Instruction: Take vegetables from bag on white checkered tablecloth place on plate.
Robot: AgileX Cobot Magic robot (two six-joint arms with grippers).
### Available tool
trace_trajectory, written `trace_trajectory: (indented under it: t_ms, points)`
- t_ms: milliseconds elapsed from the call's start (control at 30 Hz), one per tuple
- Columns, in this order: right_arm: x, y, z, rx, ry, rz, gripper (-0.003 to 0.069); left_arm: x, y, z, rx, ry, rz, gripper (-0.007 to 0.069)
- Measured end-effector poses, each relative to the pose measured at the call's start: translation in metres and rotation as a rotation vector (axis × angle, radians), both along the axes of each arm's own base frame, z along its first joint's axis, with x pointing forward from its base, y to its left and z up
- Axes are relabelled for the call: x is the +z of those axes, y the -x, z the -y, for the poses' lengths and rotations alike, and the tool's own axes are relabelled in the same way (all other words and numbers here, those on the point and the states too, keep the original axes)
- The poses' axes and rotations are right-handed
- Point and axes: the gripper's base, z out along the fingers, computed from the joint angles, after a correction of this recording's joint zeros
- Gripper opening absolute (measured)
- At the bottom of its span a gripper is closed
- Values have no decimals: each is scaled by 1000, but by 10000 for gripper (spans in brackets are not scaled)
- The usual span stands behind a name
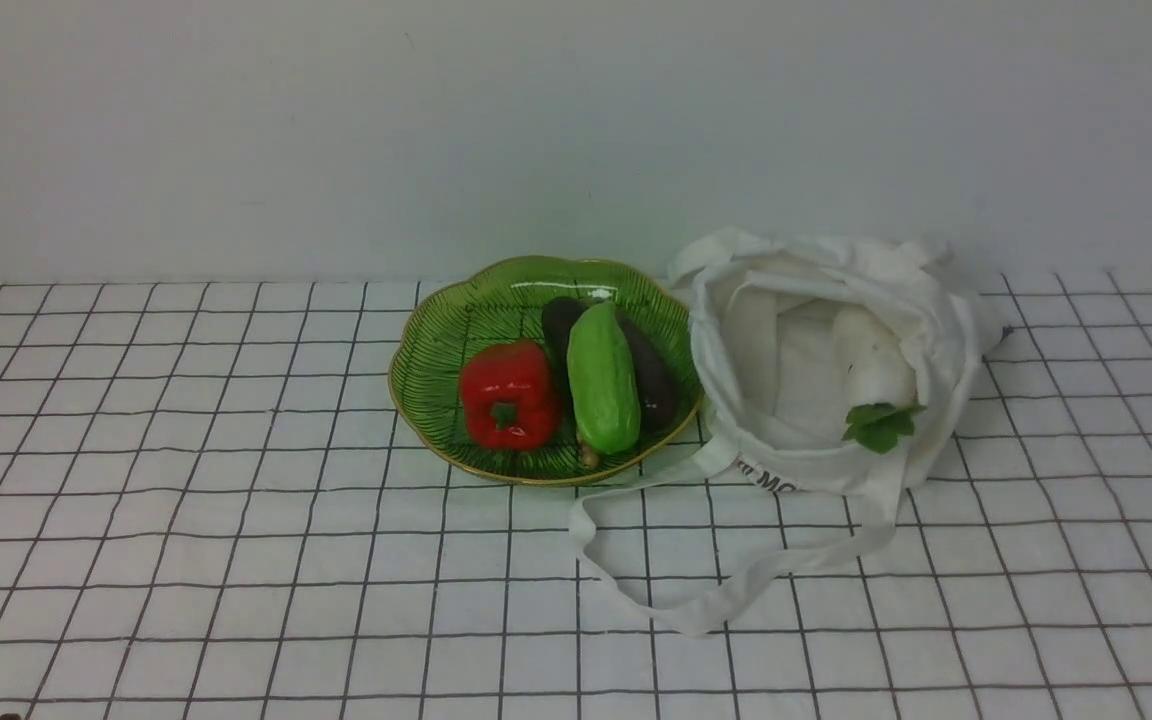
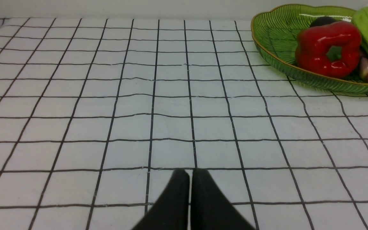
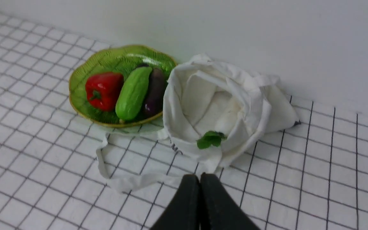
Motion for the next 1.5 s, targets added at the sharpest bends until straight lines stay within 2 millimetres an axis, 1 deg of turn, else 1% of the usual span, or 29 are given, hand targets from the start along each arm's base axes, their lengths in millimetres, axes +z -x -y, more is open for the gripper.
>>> trace_trajectory:
  t_ms: [67,100,133,167,200,233,333,400,500,733,933,1200,1400,1433,1467,1500]
  points:
    - [-26,11,3,6,-76,121,-14,0,0,0,0,0,0,-8]
    - [-36,13,3,9,-102,168,-14,0,0,0,0,0,0,-8]
    - [-41,13,3,12,-115,191,-14,0,0,0,0,0,0,-8]
    - [-60,12,2,18,-153,278,-14,0,0,0,0,0,0,-8]
    - [-72,10,1,21,-166,309,-14,0,0,0,0,0,0,-8]
    - [-79,8,0,25,-186,358,-14,0,0,0,0,0,0,-8]
    - [-98,0,-4,32,-213,423,-14,0,0,0,0,0,0,-8]
    - [-105,-4,-6,35,-226,457,-14,0,0,0,0,0,0,-8]
    - [-109,-6,-6,37,-233,475,-14,0,0,0,0,0,0,-8]
    - [-122,-9,-8,35,-216,430,-15,0,0,0,0,0,0,-8]
    - [-127,-9,-8,33,-197,381,-15,0,0,0,0,0,0,-8]
    - [-129,-9,-8,32,-193,370,-15,0,0,0,0,0,0,-8]
    - [-150,-10,-5,0,-156,349,-15,0,0,0,0,0,0,-8]
    - [-165,-11,-3,-43,-135,326,-15,0,0,0,0,0,0,-8]
    - [-172,-12,-2,-65,-125,315,-15,0,0,0,0,0,0,-8]
    - [-186,-12,1,-117,-110,296,-15,0,0,0,0,0,0,-8]
